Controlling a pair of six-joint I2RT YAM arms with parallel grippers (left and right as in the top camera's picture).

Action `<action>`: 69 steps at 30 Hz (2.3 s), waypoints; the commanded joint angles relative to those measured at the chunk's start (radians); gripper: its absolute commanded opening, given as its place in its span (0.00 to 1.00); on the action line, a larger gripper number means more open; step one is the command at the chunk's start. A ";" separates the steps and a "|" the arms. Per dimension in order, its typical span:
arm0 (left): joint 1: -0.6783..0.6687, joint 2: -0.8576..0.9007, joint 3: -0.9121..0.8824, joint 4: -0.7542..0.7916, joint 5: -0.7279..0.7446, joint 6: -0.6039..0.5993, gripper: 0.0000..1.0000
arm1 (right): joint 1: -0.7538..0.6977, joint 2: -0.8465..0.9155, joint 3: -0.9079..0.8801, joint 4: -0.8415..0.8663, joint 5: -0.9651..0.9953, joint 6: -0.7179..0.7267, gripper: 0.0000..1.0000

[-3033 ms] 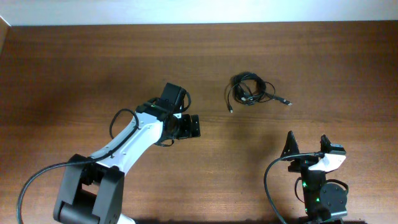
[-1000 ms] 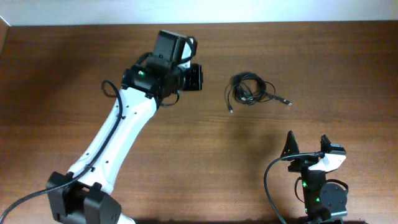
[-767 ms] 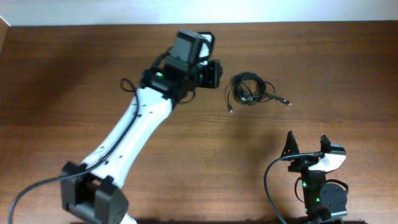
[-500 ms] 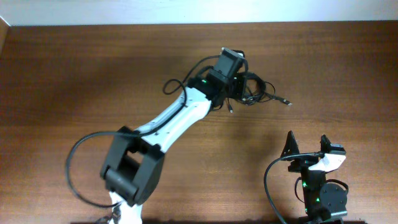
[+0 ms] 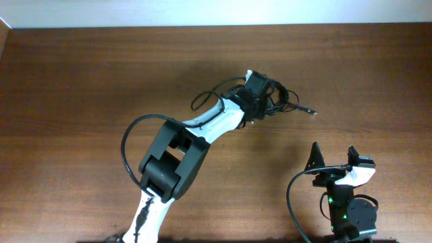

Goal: Untangle cables
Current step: 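Reach the left gripper over the bundle and grasp the black cables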

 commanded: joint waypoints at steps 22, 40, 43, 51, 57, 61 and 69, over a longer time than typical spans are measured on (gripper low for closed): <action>0.013 0.164 0.283 -0.276 -0.045 -0.041 0.09 | -0.007 -0.007 -0.004 -0.008 0.016 0.006 0.98; 0.052 0.163 0.747 -0.989 0.006 0.199 0.43 | -0.007 -0.007 -0.005 -0.008 0.016 0.006 0.98; 0.052 0.163 0.812 -1.016 0.167 0.179 0.52 | -0.007 -0.007 -0.005 -0.008 0.016 0.006 0.99; -0.007 0.176 0.718 -0.976 0.191 0.143 0.57 | -0.007 -0.007 -0.005 -0.008 0.016 0.006 0.99; -0.009 0.176 0.705 -0.932 0.178 0.129 0.66 | -0.007 -0.007 -0.005 -0.007 0.016 0.006 0.98; -0.011 0.177 0.669 -0.914 0.056 0.007 0.76 | -0.007 -0.007 -0.005 -0.008 0.016 0.006 0.98; -0.044 0.177 0.532 -0.780 0.067 0.007 0.72 | -0.007 -0.007 -0.004 -0.008 0.016 0.006 0.98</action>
